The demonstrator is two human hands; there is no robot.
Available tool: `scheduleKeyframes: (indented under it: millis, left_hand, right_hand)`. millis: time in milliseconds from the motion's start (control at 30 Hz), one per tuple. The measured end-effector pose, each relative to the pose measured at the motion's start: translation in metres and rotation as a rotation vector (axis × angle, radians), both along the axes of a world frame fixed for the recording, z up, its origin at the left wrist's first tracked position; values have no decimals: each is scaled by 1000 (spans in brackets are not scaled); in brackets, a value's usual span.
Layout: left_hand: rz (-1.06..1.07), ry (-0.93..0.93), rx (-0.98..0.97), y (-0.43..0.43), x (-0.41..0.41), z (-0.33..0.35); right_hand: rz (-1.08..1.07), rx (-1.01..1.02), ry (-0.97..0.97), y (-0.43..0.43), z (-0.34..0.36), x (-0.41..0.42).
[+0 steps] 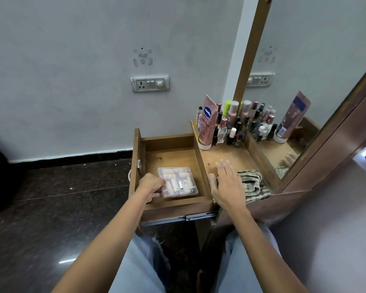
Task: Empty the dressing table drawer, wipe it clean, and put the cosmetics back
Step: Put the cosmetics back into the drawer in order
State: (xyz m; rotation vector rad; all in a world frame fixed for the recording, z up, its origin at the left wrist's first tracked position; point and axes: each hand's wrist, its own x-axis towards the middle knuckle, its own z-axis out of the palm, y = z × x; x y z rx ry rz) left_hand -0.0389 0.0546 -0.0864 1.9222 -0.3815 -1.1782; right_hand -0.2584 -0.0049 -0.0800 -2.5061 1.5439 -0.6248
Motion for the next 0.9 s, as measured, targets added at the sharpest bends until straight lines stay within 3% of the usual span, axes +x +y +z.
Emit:
scheduleKeyframes:
  millis: [300,433,633,767,900]
  left_hand:
    - [-133,-131,131,-15,-21,-27]
    - [-241,-335,154,-20,-28,-28]
    - [-284,-452,147,-25,-30,-36]
    - [-382,-618,171,-23,-32,-40]
    - [-506,-662,200,-22,-28,-36]
  right_hand:
    - [36,21,25,0,1,-2]
    - [42,25,31,0,2,-3]
    - [41,20,25,0,0,-3]
    - [43,3,17,-1,-1,-3]
    - [36,-1,15,-1,-2,-3]
